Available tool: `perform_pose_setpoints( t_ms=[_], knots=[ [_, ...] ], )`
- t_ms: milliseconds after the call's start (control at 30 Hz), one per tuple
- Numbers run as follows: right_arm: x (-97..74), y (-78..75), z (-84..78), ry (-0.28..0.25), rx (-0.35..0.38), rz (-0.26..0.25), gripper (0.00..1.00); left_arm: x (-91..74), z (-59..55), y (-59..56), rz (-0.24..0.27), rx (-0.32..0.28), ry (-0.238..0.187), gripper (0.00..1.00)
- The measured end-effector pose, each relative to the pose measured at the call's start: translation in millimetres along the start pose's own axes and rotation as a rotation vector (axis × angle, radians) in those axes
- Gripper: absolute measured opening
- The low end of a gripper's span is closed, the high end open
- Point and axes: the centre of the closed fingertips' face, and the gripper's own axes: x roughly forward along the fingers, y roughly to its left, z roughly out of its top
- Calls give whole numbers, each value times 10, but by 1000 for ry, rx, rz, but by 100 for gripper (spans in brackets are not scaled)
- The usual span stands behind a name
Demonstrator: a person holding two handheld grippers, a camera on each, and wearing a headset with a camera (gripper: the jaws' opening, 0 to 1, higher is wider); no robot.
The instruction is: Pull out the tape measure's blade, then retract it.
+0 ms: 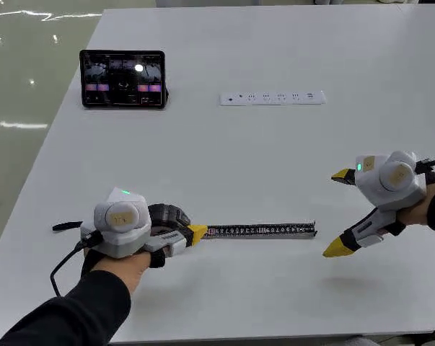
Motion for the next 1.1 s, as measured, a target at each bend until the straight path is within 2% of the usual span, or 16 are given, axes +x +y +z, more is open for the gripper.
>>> perform_pose_setpoints(
  t_ms=[100,300,400,500,633,833,1000,1100],
  knots=[
    [61,-26,-27,19,-13,8,99,13,18,94,53,-12,-31,99],
    [138,-49,-43,35,-21,26,99,70,7,138,81,-4,-60,99],
    [151,-48,-46,38,-30,32,95,84,1,173,100,-37,-69,99],
    [165,-40,-56,42,-29,41,93,86,-2,205,120,-39,-78,99],
    [167,-23,-57,38,-38,56,79,109,-16,188,120,-20,-83,99],
    [178,29,-91,49,-44,88,57,94,-7,212,130,-34,-93,99],
    [231,107,-114,64,-84,110,46,87,14,223,132,-27,-101,99],
    [292,81,-142,72,-103,116,40,101,23,244,137,-30,-101,99]
  ],
)
